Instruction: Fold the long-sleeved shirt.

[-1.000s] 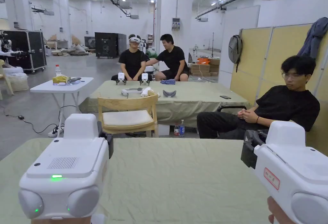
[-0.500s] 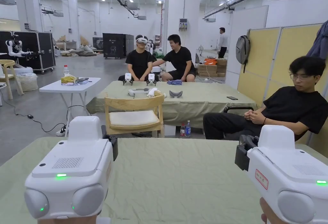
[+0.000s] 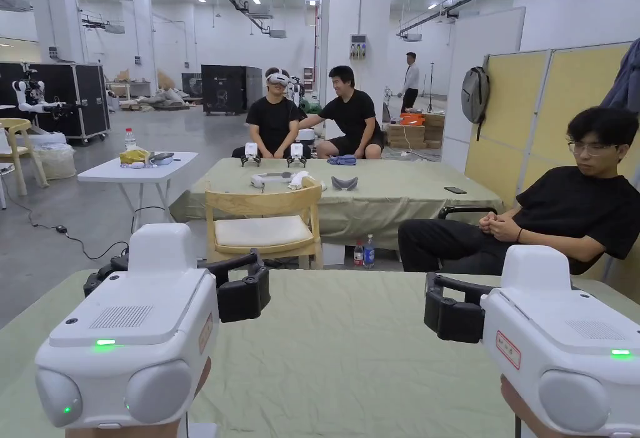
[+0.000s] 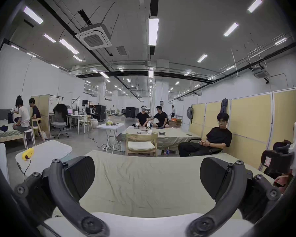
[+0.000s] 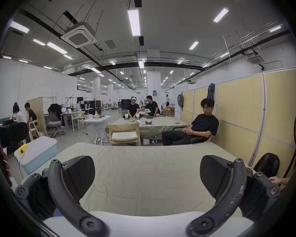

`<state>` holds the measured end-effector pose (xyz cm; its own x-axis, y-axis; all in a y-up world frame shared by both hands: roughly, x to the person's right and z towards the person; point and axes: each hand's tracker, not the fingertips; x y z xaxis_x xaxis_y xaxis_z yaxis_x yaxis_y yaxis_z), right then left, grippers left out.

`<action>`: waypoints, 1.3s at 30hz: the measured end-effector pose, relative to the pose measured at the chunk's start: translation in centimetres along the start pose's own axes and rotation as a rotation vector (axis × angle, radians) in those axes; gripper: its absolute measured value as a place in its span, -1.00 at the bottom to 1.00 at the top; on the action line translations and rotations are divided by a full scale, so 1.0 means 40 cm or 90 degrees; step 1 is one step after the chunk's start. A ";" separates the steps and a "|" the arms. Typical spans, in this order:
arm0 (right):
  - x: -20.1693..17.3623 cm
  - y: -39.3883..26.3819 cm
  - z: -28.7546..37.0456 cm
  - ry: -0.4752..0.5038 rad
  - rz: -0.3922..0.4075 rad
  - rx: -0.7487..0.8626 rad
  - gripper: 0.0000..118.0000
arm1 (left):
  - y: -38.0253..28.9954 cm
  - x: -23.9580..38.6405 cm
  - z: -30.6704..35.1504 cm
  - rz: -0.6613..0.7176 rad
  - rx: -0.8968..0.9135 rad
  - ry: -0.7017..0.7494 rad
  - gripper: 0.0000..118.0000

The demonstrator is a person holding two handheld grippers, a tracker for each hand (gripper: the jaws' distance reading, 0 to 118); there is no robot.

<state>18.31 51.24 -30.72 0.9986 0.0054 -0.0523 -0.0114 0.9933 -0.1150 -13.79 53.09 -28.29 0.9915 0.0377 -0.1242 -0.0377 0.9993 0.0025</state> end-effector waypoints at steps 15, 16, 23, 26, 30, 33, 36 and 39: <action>-0.024 0.012 0.002 0.000 -0.010 -0.020 1.00 | 0.006 -0.009 -0.001 0.012 0.001 -0.016 1.00; -0.027 0.010 0.004 0.000 -0.007 -0.019 1.00 | 0.006 -0.008 0.000 0.010 0.003 -0.015 1.00; -0.047 0.013 -0.004 -0.026 0.018 -0.029 1.00 | 0.002 -0.011 -0.003 0.008 -0.002 -0.010 1.00; -0.064 0.013 -0.007 -0.058 0.049 -0.036 1.00 | -0.001 -0.014 -0.006 0.008 -0.007 -0.004 1.00; -0.081 0.004 -0.011 -0.100 0.073 -0.035 1.00 | -0.003 -0.018 -0.010 0.011 -0.011 -0.002 1.00; -0.086 0.004 -0.003 -0.099 0.057 -0.041 1.00 | -0.007 -0.020 -0.013 0.013 -0.016 -0.002 1.00; -0.077 0.005 -0.003 -0.076 0.042 -0.046 1.00 | -0.010 -0.021 -0.013 0.010 -0.018 0.001 1.00; -0.074 0.006 0.000 -0.059 0.037 -0.040 1.00 | -0.010 -0.021 -0.011 0.009 -0.018 0.000 1.00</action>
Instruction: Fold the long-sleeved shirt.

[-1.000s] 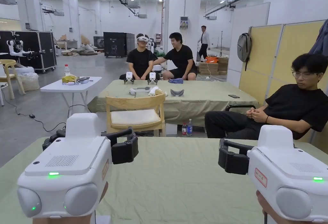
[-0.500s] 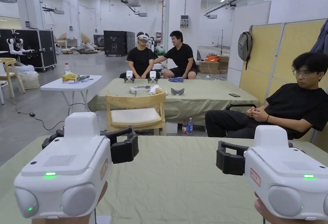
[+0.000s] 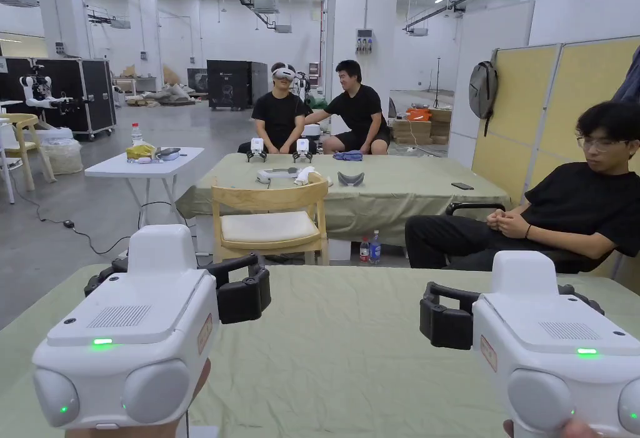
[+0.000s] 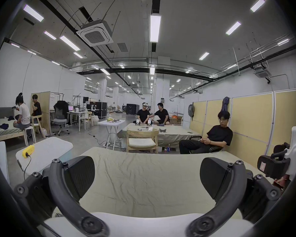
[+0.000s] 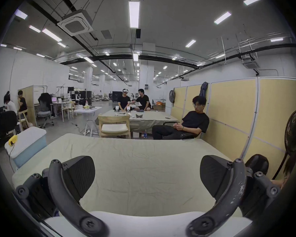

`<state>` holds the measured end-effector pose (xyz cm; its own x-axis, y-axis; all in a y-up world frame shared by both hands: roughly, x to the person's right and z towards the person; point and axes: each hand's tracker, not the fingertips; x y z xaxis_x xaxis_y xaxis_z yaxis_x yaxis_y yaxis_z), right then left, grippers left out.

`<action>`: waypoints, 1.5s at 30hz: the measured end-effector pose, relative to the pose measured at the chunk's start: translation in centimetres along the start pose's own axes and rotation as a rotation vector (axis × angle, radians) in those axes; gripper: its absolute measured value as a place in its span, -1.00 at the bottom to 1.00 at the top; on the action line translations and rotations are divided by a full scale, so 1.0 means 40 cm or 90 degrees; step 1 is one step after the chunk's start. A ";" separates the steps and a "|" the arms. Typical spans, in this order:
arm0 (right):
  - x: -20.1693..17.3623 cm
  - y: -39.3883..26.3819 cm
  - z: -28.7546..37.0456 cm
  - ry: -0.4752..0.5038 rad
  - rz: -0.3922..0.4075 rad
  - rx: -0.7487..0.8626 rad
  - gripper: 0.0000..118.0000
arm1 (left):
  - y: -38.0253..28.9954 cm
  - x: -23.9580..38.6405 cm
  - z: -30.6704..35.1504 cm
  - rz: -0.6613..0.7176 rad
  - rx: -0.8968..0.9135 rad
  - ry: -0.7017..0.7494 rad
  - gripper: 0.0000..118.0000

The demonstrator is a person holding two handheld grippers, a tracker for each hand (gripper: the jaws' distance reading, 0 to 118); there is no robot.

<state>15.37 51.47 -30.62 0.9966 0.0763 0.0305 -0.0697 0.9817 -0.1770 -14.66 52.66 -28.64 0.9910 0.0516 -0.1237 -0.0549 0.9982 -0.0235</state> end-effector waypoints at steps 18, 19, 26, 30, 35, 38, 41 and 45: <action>0.012 0.024 -0.009 0.015 -0.047 -0.022 1.00 | 0.001 -0.009 0.003 0.005 -0.006 -0.010 1.00; 0.016 0.024 -0.010 0.015 -0.055 -0.024 1.00 | 0.000 -0.011 0.003 0.008 -0.006 -0.011 1.00; 0.029 0.026 -0.017 0.011 -0.070 -0.030 1.00 | -0.002 -0.011 0.003 -0.002 -0.006 -0.007 1.00; 0.024 0.023 -0.013 0.014 -0.057 -0.027 1.00 | -0.002 -0.011 0.002 0.000 -0.007 -0.008 1.00; 0.014 0.017 -0.009 0.016 -0.035 -0.024 1.00 | -0.003 -0.012 0.001 0.004 -0.010 -0.008 1.00; 0.010 0.014 -0.010 0.028 -0.018 -0.026 1.00 | -0.004 -0.012 0.002 0.001 -0.008 -0.008 1.00; 0.002 0.011 -0.008 0.031 -0.022 -0.028 1.00 | -0.005 -0.012 0.002 0.002 -0.010 -0.009 1.00; -0.006 0.008 -0.008 0.029 -0.017 -0.027 1.00 | -0.010 -0.010 0.003 -0.002 -0.014 -0.010 1.00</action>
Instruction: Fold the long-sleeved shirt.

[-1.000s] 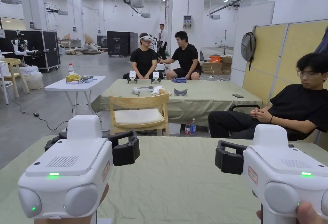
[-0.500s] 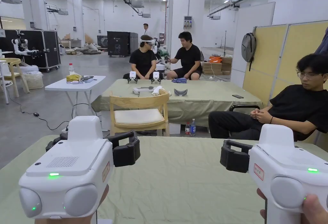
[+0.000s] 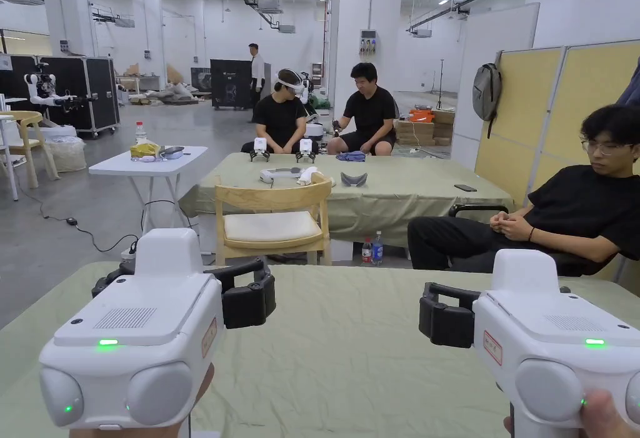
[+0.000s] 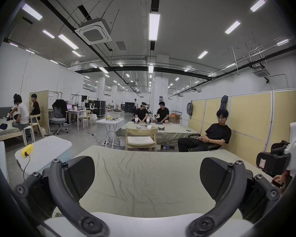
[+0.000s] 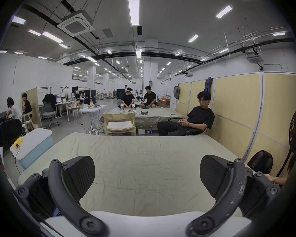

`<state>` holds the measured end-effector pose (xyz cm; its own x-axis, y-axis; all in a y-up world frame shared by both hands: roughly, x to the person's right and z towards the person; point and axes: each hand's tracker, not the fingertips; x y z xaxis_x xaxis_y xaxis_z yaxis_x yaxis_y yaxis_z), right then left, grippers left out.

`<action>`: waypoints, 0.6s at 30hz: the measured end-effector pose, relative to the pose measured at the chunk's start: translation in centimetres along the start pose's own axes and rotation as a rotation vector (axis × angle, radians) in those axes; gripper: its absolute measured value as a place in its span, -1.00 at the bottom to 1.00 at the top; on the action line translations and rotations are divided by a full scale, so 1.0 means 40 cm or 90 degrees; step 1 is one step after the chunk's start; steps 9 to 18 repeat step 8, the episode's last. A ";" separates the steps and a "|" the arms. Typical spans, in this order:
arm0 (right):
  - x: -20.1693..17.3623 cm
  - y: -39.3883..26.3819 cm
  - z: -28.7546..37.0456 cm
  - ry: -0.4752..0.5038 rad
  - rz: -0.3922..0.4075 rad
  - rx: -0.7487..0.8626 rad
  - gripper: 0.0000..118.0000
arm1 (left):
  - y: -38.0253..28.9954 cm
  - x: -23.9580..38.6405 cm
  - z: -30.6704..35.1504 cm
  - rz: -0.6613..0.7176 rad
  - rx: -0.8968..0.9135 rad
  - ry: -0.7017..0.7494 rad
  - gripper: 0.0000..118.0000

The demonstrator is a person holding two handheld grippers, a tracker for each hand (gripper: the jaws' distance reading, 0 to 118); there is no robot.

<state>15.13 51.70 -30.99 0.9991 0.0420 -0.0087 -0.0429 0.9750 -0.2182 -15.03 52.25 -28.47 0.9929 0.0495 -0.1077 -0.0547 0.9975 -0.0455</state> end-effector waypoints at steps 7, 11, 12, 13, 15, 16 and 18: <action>-0.002 0.005 0.004 0.004 -0.016 0.009 1.00 | -0.007 -0.005 0.000 0.003 -0.001 -0.002 1.00; -0.002 0.004 0.005 0.007 -0.015 0.009 1.00 | -0.007 -0.005 -0.001 0.004 -0.001 -0.002 1.00; -0.002 0.004 0.005 0.007 -0.015 0.009 1.00 | -0.007 -0.005 -0.001 0.004 -0.001 -0.002 1.00; -0.002 0.004 0.005 0.007 -0.015 0.009 1.00 | -0.007 -0.005 -0.001 0.004 -0.001 -0.002 1.00; -0.002 0.004 0.005 0.007 -0.015 0.009 1.00 | -0.007 -0.005 -0.001 0.004 -0.001 -0.002 1.00; -0.002 0.004 0.005 0.007 -0.015 0.009 1.00 | -0.007 -0.005 -0.001 0.004 -0.001 -0.002 1.00; -0.002 0.004 0.005 0.007 -0.015 0.009 1.00 | -0.007 -0.005 -0.001 0.004 -0.001 -0.002 1.00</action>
